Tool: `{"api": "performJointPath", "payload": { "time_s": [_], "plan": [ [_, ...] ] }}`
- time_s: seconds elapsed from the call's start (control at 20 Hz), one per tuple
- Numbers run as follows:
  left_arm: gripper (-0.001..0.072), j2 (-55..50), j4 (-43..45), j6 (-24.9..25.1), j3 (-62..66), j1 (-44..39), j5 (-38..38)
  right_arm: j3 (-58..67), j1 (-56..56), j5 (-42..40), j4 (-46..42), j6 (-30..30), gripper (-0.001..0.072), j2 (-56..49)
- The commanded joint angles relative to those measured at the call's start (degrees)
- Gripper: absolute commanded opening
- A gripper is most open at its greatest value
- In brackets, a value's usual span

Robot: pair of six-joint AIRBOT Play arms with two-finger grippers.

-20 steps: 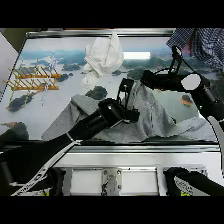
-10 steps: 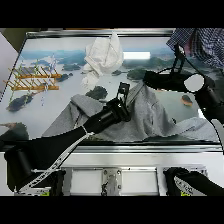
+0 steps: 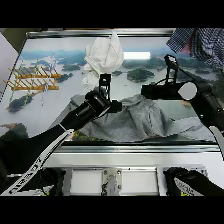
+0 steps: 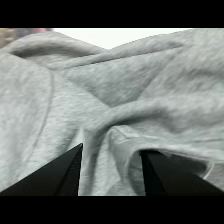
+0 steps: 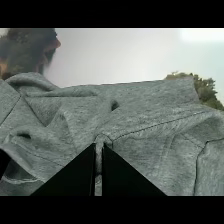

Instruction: Fold the clothes and pants, and hang the long-sleeved shirts on hangers.

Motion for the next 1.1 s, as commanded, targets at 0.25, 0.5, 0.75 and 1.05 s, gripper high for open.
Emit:
{"api": "performJointPath", "payload": {
  "time_s": [0.25,0.5,0.75,1.05],
  "plan": [
    [0.0376,-4.2,-9.0,0.7,-0.7,0.6,7.0,-1.0,1.6,-4.4,-1.0,2.0,0.0021,0.0],
    [0.0374,-4.6,-9.6,2.1,-0.7,0.6,5.8,-1.0,1.4,-4.8,-2.8,1.9,0.0021,-0.7],
    [0.0375,-6.9,-10.2,2.8,-0.6,0.3,5.2,-1.0,1.0,-6.0,-2.9,1.9,0.0021,-1.3],
    [0.0022,-6.2,-13.7,7.0,-0.6,1.6,5.3,-1.0,0.4,-5.9,-4.0,1.2,0.0022,-1.3]
  ]
}}
